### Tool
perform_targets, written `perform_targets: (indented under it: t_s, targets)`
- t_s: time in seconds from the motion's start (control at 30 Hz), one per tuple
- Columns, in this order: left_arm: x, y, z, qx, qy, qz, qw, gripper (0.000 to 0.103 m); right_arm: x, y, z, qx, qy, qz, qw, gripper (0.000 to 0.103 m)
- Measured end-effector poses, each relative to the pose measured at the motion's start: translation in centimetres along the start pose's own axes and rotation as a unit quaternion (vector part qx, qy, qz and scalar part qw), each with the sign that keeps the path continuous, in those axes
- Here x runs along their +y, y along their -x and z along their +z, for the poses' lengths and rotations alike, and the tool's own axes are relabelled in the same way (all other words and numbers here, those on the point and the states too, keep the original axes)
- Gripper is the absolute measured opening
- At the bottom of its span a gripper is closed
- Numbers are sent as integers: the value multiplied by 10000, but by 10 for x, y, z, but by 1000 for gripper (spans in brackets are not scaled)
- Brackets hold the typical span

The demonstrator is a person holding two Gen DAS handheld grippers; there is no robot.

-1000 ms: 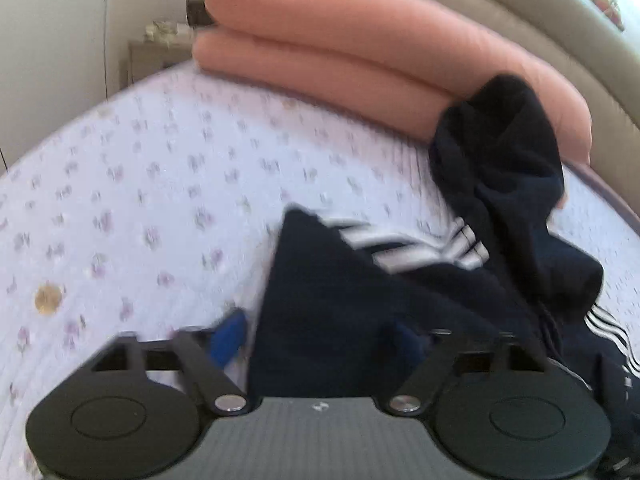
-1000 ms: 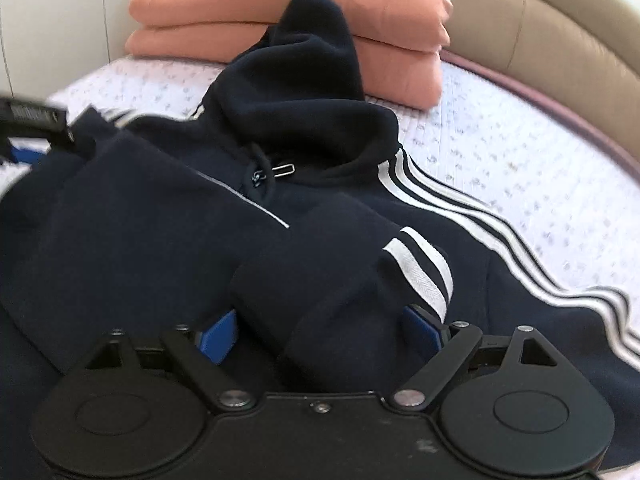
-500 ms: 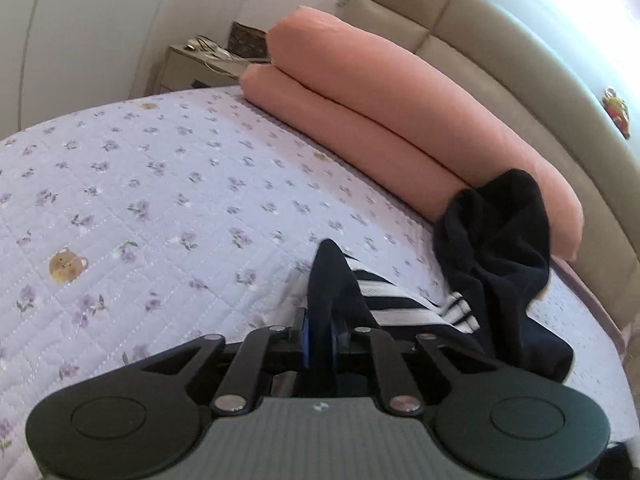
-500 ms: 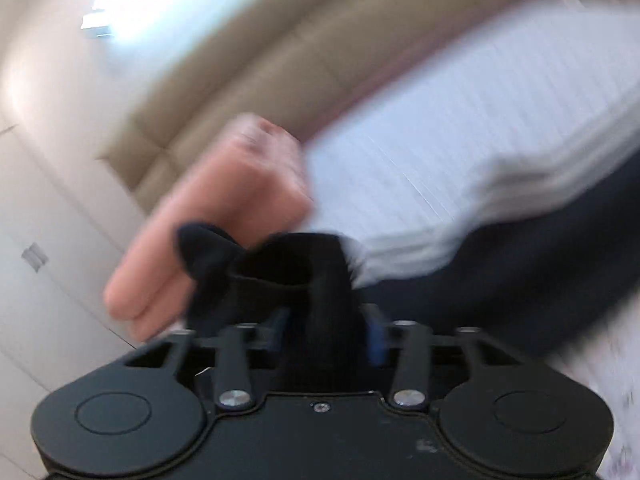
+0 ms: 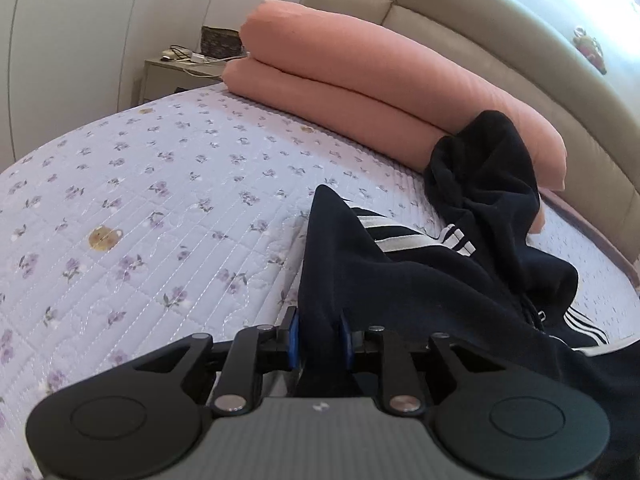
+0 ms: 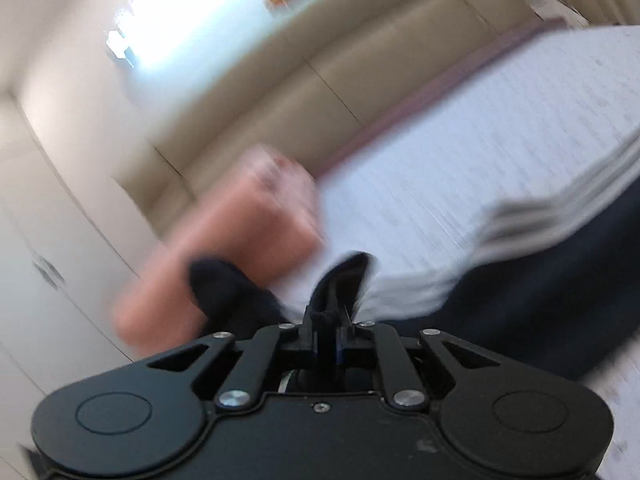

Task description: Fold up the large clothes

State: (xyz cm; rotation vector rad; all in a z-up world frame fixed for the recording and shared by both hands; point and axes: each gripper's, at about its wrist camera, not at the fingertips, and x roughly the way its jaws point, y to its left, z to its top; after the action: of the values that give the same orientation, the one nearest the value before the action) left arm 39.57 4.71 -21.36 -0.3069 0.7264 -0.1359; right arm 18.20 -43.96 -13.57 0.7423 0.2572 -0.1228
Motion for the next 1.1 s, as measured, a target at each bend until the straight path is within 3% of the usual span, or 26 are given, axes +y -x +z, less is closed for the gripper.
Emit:
perform_targets:
  t_s: [0.07,0.1,0.13,0.17,0.23,0.3,0.33,0.37,0.5,0.63,0.83,0.97,1.03,1.1]
  targets:
    - [-3,1,-1,-42,-85,72,9999,24,-9,-6,5,215,-134,-376,9990,15]
    - [-5,1,-2,-56,-154,107,9998,25,-18,-15,7,540,-253,-635,9962,30]
    - [-6,2,-2,-58,-210,134,9997,25,-27,-22,7,860,-351,-917,9914,56]
    - [-7,2,-1,-37,-239,163,9996,27,-36,-27,7,1166,-420,-1292,9838,62]
    - [-8,3,2,120,-147,220,9996,35,-48,-18,9,1168,-417,-1664,9782,70]
    - [-10,6,8,350,-24,135,9993,68,-57,-1,15,966,-468,-1654,9804,90]
    - [-13,7,10,438,5,129,9990,76,-62,8,19,881,-530,-1676,9805,93]
    - [-17,10,11,513,36,203,9985,85,-66,14,22,856,-574,-1694,9801,93]
    - [-35,20,13,904,-25,398,9951,85,-88,31,40,1052,-847,-1798,9744,93]
    - [-51,31,11,1095,-68,401,9932,86,-120,53,63,1028,-1158,-2228,9625,93]
    - [-78,38,9,1097,-299,406,9927,89,-189,73,98,650,-1432,-2838,9459,88]
    - [-79,42,10,976,-170,292,9947,88,-233,78,107,-37,-1703,-2561,9515,77]
    - [-78,43,11,975,-101,222,9949,88,-248,79,111,-285,-1778,-2529,9506,65]
    - [-76,42,11,1014,-63,180,9947,88,-263,77,116,-534,-1944,-2500,9470,64]
